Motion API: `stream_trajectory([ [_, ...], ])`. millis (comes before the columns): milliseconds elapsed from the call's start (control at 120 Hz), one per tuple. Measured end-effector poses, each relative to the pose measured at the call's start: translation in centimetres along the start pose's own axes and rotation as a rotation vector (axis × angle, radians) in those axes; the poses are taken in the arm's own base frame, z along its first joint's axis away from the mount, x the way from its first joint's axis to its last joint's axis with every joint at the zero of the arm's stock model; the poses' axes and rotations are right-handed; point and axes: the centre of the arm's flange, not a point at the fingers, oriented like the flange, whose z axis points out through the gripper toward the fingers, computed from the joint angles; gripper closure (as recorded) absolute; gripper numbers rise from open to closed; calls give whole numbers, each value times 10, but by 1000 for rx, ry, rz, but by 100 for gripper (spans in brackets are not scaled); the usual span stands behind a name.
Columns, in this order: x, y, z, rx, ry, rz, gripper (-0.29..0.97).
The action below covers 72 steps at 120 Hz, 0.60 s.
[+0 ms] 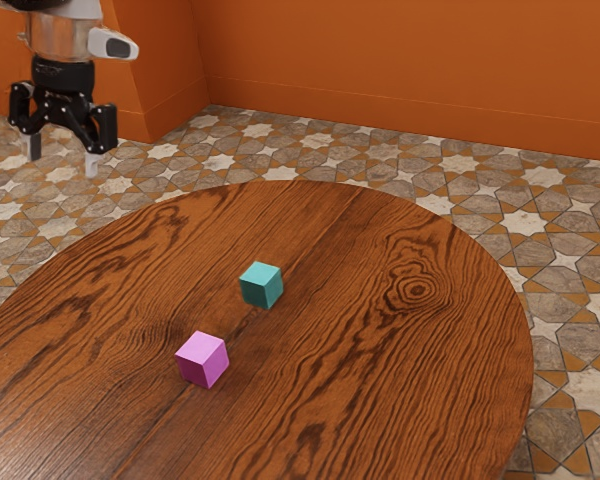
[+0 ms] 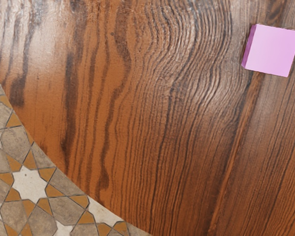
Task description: Pick up the blue block with one arm, and put the blue block on the pink block with one arm
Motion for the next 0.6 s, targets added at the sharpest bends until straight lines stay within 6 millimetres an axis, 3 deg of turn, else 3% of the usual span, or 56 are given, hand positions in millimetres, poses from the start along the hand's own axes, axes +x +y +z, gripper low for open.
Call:
stream_trajectory([
  [150, -9, 76, -43, 17, 220, 138, 0],
  [233, -17, 111, -51, 2, 269, 170, 0],
  [283, -19, 118, -51, -6, 281, 165, 0],
  [383, -40, 106, -65, -41, 315, 126, 0],
  [417, -43, 107, -55, -45, 305, 124, 0],
  [525, -1, 116, 36, -54, 220, 95, 0],
  [600, 22, 127, 64, -78, 232, 79, 0],
])
